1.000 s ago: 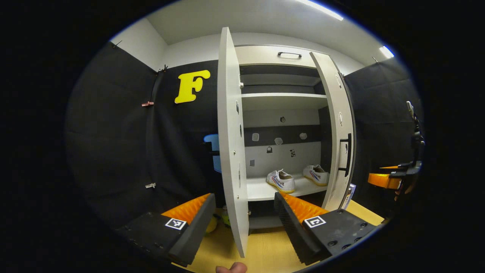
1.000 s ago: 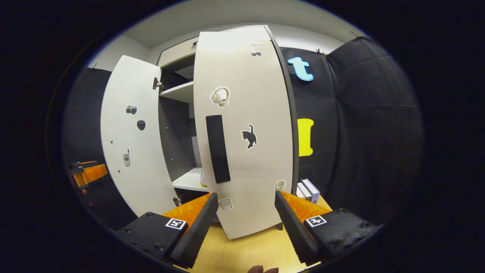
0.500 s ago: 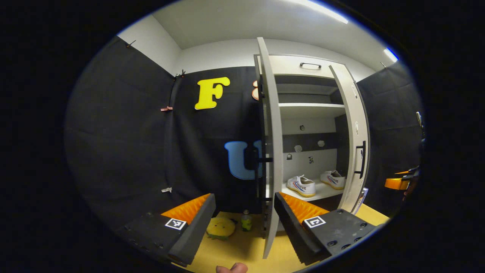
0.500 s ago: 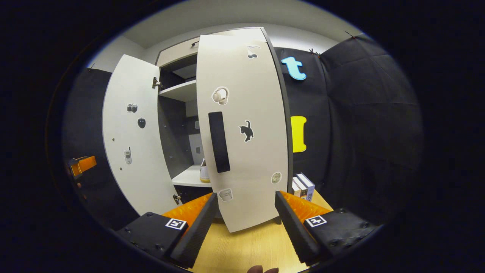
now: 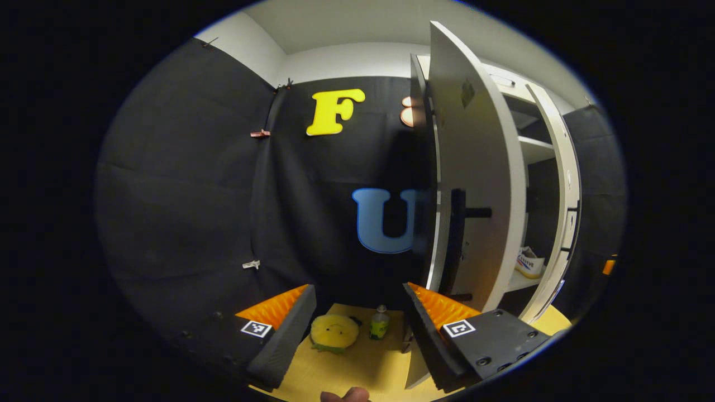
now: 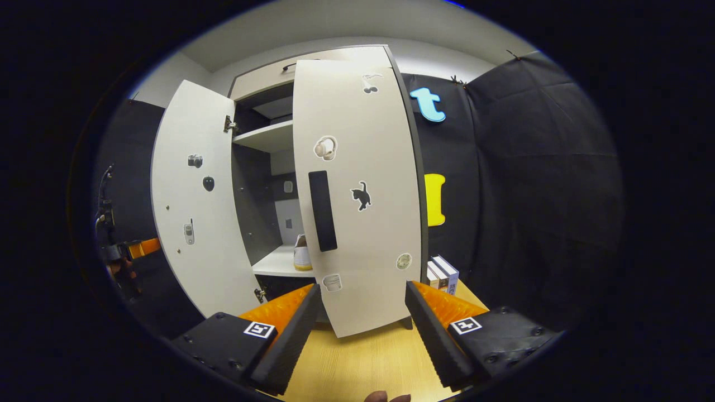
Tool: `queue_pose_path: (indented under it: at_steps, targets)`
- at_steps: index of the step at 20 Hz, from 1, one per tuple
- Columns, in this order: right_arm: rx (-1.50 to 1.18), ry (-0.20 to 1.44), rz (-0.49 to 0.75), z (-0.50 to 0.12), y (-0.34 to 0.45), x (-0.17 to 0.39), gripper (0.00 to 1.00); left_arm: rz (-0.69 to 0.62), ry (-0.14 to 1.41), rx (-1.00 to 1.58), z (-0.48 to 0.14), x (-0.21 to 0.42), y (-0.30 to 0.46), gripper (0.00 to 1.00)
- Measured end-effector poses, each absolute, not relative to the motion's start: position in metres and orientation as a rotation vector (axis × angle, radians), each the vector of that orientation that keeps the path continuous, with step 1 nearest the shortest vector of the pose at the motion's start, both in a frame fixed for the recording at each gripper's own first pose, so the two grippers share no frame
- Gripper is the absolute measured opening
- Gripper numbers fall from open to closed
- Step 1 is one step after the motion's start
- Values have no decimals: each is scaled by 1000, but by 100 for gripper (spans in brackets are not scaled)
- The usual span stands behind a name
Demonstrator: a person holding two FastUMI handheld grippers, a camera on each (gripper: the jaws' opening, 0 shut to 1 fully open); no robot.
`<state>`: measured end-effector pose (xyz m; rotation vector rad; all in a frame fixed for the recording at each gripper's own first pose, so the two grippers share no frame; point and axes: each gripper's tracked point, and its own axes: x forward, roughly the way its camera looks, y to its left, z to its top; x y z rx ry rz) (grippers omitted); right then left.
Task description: Grab one shoe with the right hand and put it into the shoe cabinet, grab the other shoe with the left hand and put it into the shoe cabinet; then close the right door with the right hand and the left door with the left hand.
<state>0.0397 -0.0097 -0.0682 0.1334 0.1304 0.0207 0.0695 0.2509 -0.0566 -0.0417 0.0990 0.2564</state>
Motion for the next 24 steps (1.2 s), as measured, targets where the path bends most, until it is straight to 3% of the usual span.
queue_pose_path:
  at_steps: [12, 24]
  targets:
    - [155, 133, -11, -65, -30, 45, 98, 193, 72, -25, -55, 78, 202, 92]
    - [169, 132, 16, -54, -57, 61, 98, -25, 45, 32, -44, 102, 37, 96]
